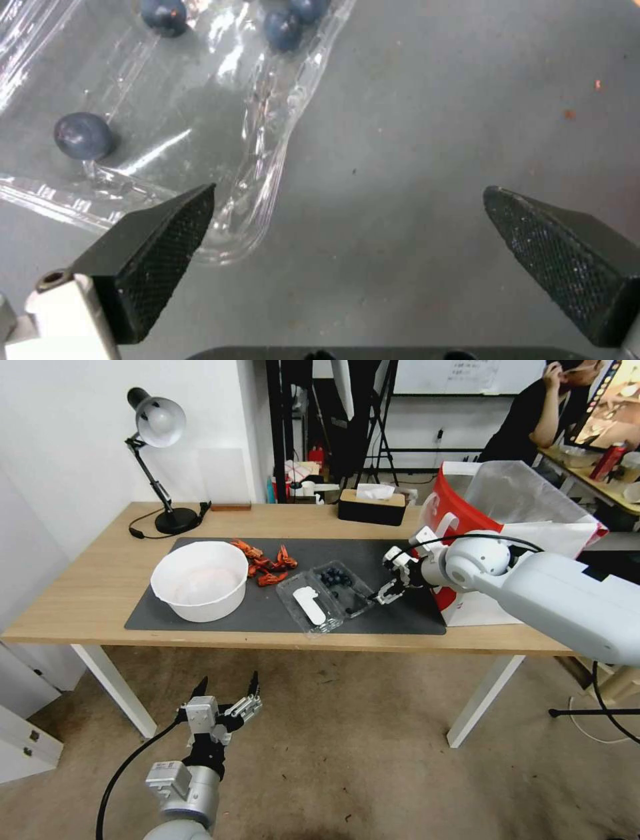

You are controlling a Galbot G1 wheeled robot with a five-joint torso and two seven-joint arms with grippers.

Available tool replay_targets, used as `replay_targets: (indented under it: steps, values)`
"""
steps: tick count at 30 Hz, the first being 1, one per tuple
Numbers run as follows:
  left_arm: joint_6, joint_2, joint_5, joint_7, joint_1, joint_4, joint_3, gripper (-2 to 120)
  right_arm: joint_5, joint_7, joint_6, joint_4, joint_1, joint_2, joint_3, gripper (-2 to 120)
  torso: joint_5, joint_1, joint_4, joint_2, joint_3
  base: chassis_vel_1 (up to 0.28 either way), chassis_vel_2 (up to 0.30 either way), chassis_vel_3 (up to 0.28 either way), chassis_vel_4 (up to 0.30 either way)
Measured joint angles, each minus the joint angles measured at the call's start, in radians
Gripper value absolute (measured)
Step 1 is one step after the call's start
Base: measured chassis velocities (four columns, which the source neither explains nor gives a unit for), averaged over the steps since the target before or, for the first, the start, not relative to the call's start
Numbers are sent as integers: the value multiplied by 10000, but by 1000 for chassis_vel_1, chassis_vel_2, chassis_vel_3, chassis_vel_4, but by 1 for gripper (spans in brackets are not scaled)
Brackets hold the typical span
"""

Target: Close the takeout container lid, then place the container into the takeout bag.

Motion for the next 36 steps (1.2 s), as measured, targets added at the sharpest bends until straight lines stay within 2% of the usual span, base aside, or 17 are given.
replay_targets:
  steps: [36]
  values:
    - [-159,0,60,-95,-97,181,47,100,157,128,0,1091,-359,-486,189,100,0,0,0,0,0,0,0,0,0]
